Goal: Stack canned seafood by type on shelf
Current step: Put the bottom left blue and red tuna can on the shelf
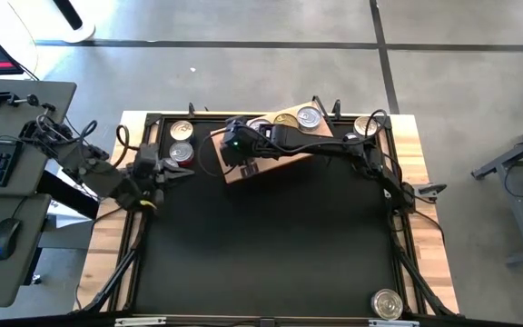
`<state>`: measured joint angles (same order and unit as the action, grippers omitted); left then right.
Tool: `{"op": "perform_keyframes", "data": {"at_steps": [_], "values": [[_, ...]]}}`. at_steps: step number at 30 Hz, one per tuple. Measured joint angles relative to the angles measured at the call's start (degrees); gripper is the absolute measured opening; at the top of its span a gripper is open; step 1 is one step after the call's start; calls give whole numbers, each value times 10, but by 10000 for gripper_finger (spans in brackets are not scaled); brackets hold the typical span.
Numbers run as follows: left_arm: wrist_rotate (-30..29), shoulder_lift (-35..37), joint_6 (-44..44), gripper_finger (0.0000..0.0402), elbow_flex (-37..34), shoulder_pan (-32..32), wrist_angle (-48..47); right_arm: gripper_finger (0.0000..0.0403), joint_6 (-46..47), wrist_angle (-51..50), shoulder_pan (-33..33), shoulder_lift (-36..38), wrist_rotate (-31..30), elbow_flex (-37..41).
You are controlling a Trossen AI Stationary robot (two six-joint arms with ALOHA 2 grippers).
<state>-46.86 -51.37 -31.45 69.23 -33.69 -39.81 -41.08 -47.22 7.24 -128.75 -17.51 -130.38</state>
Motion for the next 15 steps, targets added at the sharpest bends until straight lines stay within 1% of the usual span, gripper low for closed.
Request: {"op": "perform_keyframes", "data": {"at_steps": [2,5,11,15], "values": [[0,0,2,0,0,0,-11,246,26,1,3,0,-4,0],[0,-5,-1,0,0,0,-29,269,40,-1,6,0,-17,0],[0,-22,-14,0,0,0,-37,277,33,-6,8,0,-20,0],[0,-34,-20,0,0,-1,-37,278,10,-15,5,0,3,0]]}}
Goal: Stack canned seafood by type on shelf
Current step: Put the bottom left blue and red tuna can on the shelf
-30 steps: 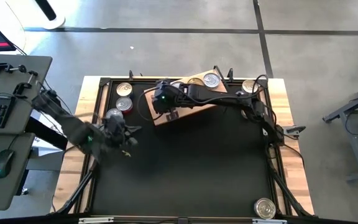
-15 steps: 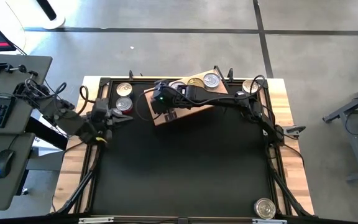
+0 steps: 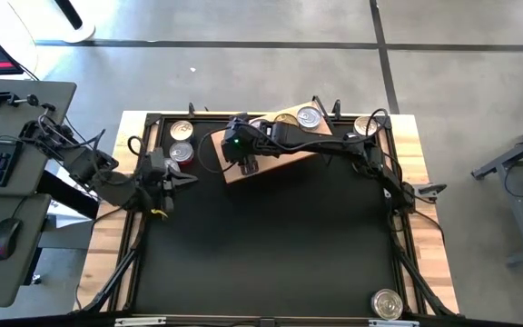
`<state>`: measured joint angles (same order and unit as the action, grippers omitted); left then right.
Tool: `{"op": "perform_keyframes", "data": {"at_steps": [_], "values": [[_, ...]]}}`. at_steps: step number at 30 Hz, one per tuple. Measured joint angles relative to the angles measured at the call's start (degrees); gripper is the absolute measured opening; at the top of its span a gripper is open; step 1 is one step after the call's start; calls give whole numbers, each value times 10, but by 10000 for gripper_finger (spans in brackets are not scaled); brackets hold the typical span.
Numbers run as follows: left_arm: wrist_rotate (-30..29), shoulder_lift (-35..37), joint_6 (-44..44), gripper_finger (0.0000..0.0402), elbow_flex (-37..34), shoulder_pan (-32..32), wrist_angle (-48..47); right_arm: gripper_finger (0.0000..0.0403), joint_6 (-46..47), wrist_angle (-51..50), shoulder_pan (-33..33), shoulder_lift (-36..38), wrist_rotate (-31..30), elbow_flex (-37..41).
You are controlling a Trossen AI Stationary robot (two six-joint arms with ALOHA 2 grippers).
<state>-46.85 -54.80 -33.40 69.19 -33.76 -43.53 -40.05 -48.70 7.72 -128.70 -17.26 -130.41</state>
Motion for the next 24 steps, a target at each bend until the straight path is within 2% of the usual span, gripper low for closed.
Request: {"op": "perform_keyframes", "data": {"at_steps": [3,14,24], "values": [[0,-5,-4,0,0,0,0,278,-12,-6,-3,0,17,0],[-6,-7,-5,0,0,0,0,286,-23,7,-3,0,-2,0],[-7,-7,-4,0,0,0,-5,341,-23,9,-6,0,-3,0]]}}
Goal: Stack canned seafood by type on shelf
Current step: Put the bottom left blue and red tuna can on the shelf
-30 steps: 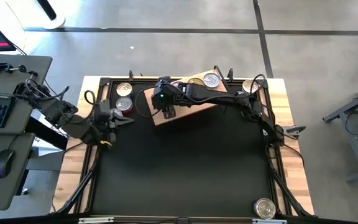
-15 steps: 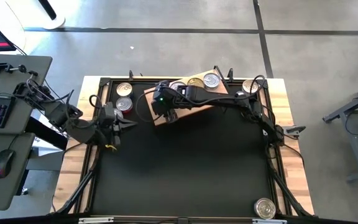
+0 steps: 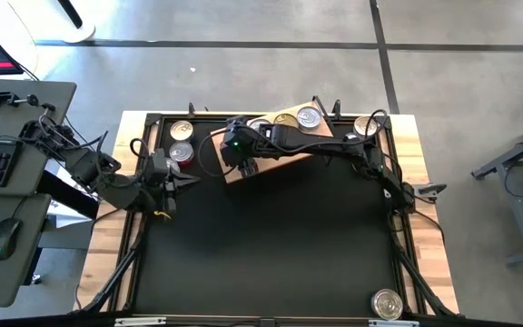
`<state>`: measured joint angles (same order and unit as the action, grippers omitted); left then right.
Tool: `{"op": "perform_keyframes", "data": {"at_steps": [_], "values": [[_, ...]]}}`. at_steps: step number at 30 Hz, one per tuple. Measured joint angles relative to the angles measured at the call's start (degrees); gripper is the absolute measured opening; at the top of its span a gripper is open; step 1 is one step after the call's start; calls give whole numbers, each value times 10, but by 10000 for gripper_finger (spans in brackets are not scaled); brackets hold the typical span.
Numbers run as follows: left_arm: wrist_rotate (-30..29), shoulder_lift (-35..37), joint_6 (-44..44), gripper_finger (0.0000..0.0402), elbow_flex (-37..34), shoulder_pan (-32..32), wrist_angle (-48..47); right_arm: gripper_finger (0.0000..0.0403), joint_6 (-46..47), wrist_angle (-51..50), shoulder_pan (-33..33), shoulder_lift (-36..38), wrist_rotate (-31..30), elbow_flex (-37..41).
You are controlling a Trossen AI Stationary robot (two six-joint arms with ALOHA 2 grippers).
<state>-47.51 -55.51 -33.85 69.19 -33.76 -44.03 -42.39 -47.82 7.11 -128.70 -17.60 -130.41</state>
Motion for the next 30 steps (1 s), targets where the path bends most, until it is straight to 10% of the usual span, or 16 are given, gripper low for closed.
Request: {"op": "perform_keyframes", "data": {"at_steps": [19,30], "values": [[0,0,0,0,0,0,-29,378,-25,9,-15,12,-32,-1],[0,0,-5,0,0,0,-32,378,118,2,-16,38,41,-43]]}}
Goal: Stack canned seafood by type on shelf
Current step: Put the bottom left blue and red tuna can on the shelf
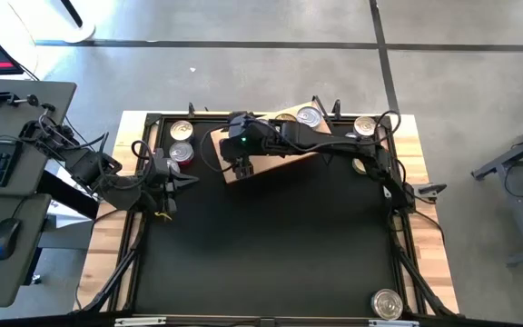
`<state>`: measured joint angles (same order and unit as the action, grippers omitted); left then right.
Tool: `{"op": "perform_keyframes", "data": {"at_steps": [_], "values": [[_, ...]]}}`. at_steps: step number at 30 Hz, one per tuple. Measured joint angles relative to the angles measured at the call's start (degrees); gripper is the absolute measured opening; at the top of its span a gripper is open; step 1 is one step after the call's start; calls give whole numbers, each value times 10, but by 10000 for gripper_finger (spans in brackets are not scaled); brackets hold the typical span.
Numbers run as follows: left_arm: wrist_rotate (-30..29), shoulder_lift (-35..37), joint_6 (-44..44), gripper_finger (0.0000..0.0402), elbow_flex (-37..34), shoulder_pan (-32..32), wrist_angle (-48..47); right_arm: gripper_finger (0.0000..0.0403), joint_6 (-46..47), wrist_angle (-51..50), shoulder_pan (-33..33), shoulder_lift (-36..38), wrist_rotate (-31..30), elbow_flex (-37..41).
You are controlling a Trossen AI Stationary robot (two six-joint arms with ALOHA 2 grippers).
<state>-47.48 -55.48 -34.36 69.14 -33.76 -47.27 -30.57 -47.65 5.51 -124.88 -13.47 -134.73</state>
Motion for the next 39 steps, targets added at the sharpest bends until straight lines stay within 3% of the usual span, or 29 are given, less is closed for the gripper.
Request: {"op": "perform_keyframes", "data": {"at_steps": [7,12,18,20,22,26,27,34,39], "values": [[0,0,-7,0,0,0,-2,378,90,-14,1,11,-52,-3],[3,0,-10,0,0,1,10,378,49,-74,2,10,-24,0],[2,0,-16,0,0,1,9,361,93,-64,-1,11,-43,-1],[0,0,-21,0,0,1,8,324,121,-59,-3,20,-56,0],[-10,0,-26,0,0,1,8,259,164,-66,-3,26,-64,-1],[-28,-9,-19,0,0,14,6,60,232,-54,6,26,-14,37],[-26,-14,-16,0,0,22,6,31,239,-41,9,24,2,50],[47,-61,-3,0,0,71,9,5,297,31,-4,45,-3,66],[58,-66,53,0,0,72,39,1,326,-42,-11,82,-26,89]]}}
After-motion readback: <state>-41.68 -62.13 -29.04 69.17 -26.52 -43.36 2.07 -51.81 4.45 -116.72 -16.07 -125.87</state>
